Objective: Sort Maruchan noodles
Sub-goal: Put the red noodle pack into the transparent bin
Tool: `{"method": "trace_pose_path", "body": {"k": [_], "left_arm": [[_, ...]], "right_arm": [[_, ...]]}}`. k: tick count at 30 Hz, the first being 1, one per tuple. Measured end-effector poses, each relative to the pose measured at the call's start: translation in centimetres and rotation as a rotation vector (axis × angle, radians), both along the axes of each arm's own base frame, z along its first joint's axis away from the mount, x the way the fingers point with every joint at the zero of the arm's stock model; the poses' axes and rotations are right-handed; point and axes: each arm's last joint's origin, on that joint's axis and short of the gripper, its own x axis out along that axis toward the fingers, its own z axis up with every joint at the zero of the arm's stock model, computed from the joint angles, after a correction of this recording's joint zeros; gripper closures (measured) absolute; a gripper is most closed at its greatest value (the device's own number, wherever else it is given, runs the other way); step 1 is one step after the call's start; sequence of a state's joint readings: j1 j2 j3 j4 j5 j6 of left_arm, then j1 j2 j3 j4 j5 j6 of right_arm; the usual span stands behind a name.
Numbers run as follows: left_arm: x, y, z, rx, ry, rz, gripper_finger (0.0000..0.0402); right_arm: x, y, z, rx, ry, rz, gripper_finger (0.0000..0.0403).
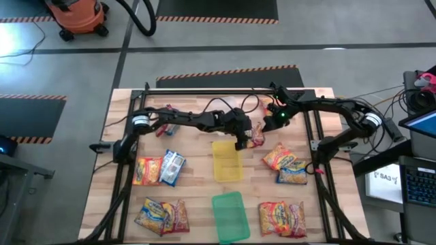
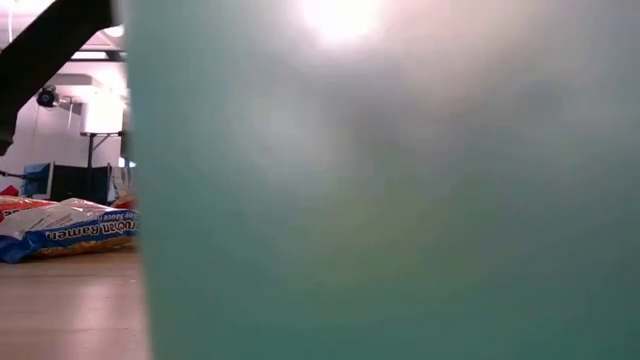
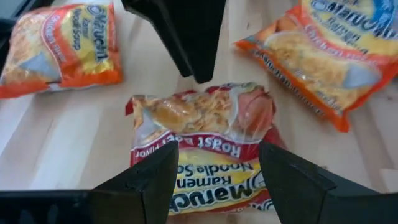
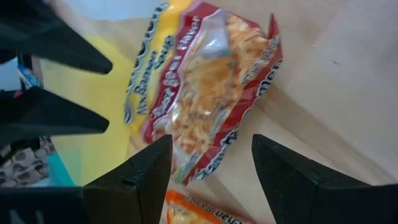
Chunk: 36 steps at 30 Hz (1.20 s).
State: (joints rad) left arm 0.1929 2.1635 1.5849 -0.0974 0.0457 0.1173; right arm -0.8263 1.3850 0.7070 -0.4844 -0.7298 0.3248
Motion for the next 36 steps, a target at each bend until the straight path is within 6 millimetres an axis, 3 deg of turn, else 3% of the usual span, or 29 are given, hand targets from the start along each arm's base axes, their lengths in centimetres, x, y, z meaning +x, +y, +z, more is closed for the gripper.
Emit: {"method": "trace_pose_path", "body": {"k": [7, 17, 36], "left_arm": [[-0.2, 0.2, -0.2, -0.001, 0.031, 0.003, 0.0194], [1.0, 0.2, -2.9, -0.049, 0.076, -0.012, 0.0194], [1.2, 0.3, -2.7, -0.072, 0.111, -0.019, 0.0194]], "right_arm": [[0.4, -0.4, -0.9, -0.005, -0.009, -0.005, 0.0192], [1.0, -0.5, -2.6, 0.022, 0.011, 0.005, 0.0192], [2.4, -0.9, -4.2, 0.066, -0.162, 0.11, 0.0193]]}}
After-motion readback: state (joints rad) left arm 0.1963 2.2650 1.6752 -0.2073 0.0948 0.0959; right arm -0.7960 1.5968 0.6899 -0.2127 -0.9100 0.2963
